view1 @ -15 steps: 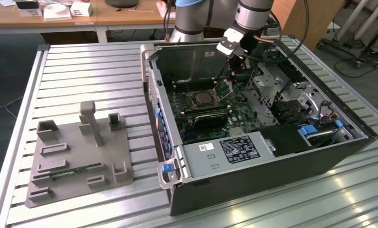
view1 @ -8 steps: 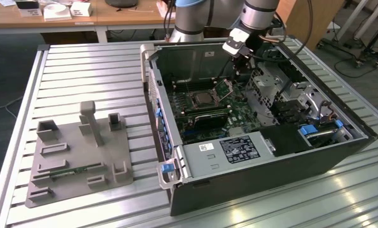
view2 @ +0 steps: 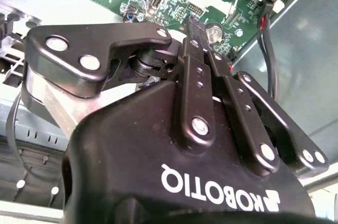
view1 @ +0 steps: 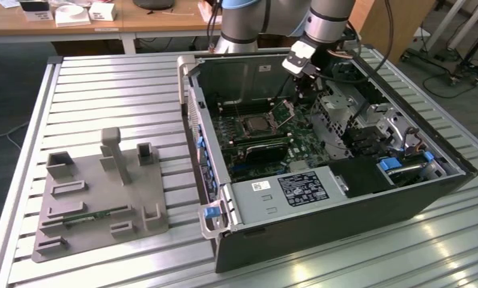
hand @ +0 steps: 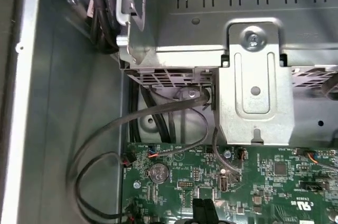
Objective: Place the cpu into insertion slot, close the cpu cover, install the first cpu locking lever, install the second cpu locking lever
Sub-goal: 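Close the cpu cover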
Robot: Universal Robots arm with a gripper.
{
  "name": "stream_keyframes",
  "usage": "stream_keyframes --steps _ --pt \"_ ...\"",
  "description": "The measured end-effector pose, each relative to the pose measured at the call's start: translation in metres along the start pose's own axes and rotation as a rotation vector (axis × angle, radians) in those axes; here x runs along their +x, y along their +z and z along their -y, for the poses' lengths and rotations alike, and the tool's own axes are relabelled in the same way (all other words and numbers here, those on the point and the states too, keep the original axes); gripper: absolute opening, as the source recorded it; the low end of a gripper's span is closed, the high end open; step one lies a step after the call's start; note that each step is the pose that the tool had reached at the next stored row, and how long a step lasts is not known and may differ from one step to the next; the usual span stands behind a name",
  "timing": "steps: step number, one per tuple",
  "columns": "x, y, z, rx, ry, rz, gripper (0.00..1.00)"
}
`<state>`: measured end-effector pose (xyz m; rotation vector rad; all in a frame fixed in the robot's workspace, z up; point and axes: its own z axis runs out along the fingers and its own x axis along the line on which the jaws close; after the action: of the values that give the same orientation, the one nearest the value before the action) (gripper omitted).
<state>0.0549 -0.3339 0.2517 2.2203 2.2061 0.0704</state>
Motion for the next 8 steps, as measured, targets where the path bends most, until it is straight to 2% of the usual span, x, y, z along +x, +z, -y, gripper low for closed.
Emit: stream_keyframes --steps 4,8 --pt "-0.0003 0.0058 0.0002 0.0041 -0.001 -0.0003 0.11" --pt "-0.0010 0.0083 0.0003 0.0068 -0.002 -0.0001 0.11"
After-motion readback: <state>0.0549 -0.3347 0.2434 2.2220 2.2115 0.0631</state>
